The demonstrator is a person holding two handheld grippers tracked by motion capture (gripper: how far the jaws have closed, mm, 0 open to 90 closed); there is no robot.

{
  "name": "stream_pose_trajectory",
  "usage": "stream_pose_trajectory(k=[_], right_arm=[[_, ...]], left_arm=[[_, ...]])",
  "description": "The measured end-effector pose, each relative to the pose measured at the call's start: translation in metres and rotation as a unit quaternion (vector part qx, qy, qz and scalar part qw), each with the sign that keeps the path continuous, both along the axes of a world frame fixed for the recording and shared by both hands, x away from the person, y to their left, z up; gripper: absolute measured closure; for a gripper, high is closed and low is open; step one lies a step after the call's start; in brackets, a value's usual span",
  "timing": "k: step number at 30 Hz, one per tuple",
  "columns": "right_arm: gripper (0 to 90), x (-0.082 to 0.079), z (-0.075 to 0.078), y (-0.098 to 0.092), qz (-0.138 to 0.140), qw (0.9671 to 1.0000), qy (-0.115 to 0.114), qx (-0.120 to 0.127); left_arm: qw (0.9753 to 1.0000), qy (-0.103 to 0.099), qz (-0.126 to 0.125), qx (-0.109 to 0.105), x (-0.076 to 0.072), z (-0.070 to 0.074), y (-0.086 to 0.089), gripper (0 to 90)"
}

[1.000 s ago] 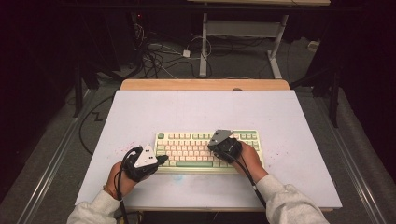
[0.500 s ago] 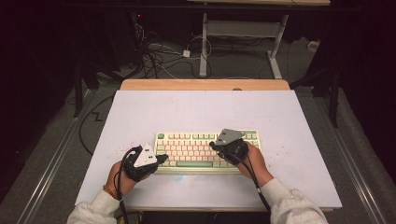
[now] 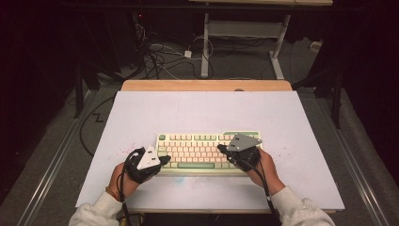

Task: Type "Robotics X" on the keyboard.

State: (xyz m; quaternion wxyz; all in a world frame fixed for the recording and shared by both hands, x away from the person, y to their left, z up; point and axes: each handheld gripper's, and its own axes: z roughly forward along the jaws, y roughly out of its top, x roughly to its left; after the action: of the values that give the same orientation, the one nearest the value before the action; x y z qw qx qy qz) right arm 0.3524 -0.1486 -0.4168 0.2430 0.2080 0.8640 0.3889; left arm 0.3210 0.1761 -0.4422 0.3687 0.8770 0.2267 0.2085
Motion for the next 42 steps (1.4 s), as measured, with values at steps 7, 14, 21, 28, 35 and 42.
stream_pose_trajectory(k=[7, 14, 21, 28, 35, 42], right_arm=[[90.0, -0.014, 0.006, -0.011, 0.004, 0.9999, -0.01, 0.007], [90.0, -0.022, 0.006, -0.019, 0.002, 0.9999, -0.013, 0.004], [90.0, -0.027, 0.006, -0.029, -0.003, 0.9999, -0.01, 0.006], [90.0, -0.029, 0.005, -0.032, -0.006, 0.9999, -0.008, 0.004], [90.0, -0.027, 0.004, -0.033, -0.004, 1.0, -0.006, 0.005], [90.0, -0.026, 0.003, -0.032, -0.004, 1.0, -0.007, 0.001]], left_arm=[[0.9999, -0.009, -0.004, -0.004, 0.001, 0.006, -0.009, 87.7], [0.9997, -0.011, -0.02, 0.001, 0.013, 0.009, -0.032, 87.7], [0.9995, -0.007, -0.029, 0.013, 0.022, 0.008, -0.048, 87.8], [0.9994, 0.0, -0.03, 0.017, 0.033, 0.006, -0.056, 87.7], [0.9991, 0.007, -0.03, 0.028, 0.042, 0.002, -0.064, 87.7], [0.9989, 0.008, -0.027, 0.038, 0.048, 0.0, -0.071, 87.8]])
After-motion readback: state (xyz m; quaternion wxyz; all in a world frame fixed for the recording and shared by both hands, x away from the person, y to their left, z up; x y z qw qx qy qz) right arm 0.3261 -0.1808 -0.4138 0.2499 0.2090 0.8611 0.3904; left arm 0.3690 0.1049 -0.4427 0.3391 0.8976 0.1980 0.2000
